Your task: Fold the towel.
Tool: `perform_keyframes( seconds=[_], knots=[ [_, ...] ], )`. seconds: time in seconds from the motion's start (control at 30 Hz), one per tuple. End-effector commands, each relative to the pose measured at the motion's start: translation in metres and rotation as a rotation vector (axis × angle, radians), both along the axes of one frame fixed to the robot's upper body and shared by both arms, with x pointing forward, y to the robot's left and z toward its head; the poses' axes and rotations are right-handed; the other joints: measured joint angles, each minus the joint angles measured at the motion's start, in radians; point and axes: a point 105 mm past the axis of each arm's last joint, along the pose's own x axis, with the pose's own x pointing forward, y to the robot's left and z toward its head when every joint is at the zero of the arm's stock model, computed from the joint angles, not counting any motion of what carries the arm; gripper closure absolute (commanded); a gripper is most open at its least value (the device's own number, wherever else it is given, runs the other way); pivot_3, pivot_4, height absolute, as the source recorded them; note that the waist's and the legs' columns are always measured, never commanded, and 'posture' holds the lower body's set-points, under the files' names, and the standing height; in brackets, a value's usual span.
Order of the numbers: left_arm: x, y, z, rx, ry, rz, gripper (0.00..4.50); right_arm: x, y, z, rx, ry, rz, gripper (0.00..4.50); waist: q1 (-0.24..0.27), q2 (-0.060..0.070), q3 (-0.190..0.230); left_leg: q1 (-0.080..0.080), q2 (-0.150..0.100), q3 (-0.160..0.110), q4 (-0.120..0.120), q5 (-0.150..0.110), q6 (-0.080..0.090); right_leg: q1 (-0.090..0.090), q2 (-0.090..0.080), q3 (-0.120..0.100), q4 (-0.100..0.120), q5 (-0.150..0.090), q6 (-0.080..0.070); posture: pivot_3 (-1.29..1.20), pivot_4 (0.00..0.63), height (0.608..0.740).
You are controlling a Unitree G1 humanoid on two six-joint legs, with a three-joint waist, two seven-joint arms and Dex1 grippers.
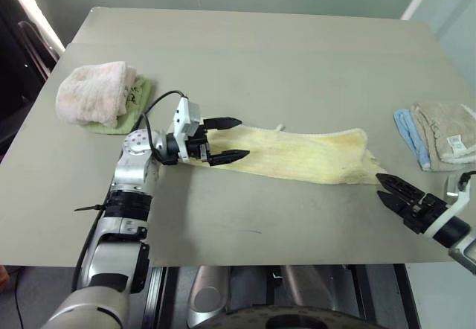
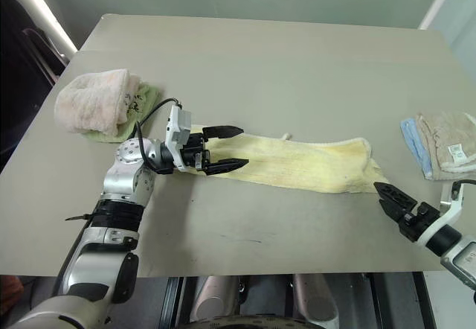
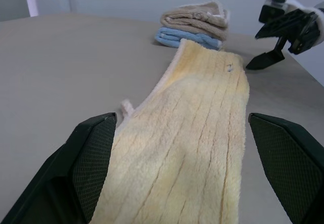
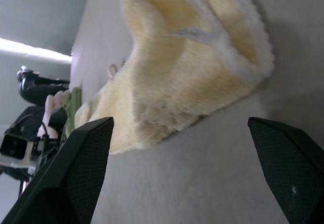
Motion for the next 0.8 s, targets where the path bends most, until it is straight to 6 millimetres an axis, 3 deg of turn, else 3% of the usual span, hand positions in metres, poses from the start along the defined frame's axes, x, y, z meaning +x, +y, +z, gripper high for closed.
perform_keyframes(
  seconds=[0.03,0.47,0.6,0.8],
  knots=[
    [-0.003,-0.006,0.004,0.007,-0.044,-0.022,0.00,0.007,-0.001,0.003,0.029,0.000,-0.039,0.02,0.000,0.000,0.000,0.000,0.000,0.000,0.000,0.000,0.000,0.000,0.000,0.000,0.000,0.000,0.000,0.00,0.150,0.697],
    [-0.007,-0.012,-0.004,0.018,-0.045,-0.039,0.00,0.030,-0.005,0.005,0.088,0.005,-0.134,0.02,-0.003,-0.001,-0.001,0.000,0.000,-0.001,0.000,0.000,0.000,0.001,0.000,0.000,-0.002,0.001,0.002,0.00,0.150,0.697],
    [-0.007,-0.014,0.001,0.017,-0.054,-0.034,0.00,0.030,-0.004,0.007,0.074,-0.004,-0.120,0.85,-0.003,-0.001,-0.001,-0.001,0.000,-0.001,0.000,0.000,0.000,0.001,0.000,0.000,-0.003,0.002,0.002,0.00,0.150,0.697],
    [-0.008,-0.019,0.007,0.022,-0.064,-0.034,0.00,0.030,-0.005,0.007,0.066,-0.015,-0.124,3.06,-0.002,0.000,-0.001,-0.004,0.000,-0.001,0.000,0.000,0.000,-0.001,0.000,0.000,-0.004,0.002,0.003,0.00,0.150,0.697]
  ],
)
